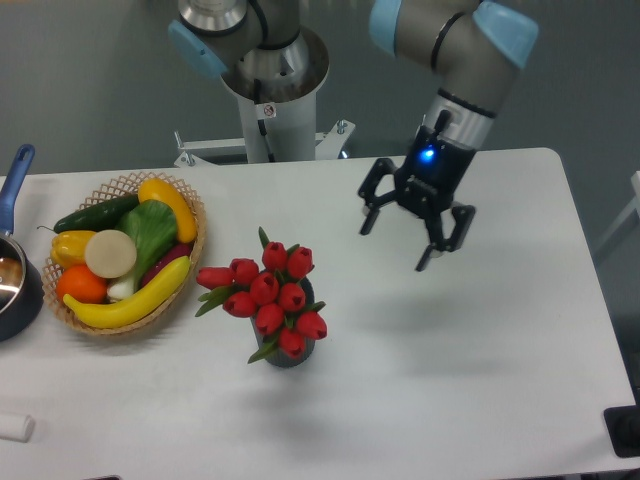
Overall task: Pick up the flowers from the vase
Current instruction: 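Move the open gripper toward the red tulip bouquet in the vase, then lower the open gripper around the tulip stems above the vase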
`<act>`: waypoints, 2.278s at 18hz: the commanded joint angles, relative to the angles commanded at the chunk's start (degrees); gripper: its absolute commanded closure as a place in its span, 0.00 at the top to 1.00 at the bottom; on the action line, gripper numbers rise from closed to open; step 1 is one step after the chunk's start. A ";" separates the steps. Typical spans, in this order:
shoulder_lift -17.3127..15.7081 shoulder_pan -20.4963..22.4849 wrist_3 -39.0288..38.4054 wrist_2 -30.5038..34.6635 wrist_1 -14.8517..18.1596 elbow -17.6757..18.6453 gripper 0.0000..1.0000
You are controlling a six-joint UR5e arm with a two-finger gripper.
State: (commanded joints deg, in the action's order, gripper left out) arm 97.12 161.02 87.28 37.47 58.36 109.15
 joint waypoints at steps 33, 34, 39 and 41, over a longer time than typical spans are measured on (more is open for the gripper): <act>4.13 -8.08 -1.50 -6.35 -1.14 1.50 1.00; 4.22 -8.26 -1.50 -6.35 -1.14 1.50 1.00; 5.10 -8.88 -1.50 -6.35 -1.14 1.32 1.00; 5.45 -8.88 -1.50 -6.35 -1.23 1.06 1.00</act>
State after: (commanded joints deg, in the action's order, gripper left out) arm 102.57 152.14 85.78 31.11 57.13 110.22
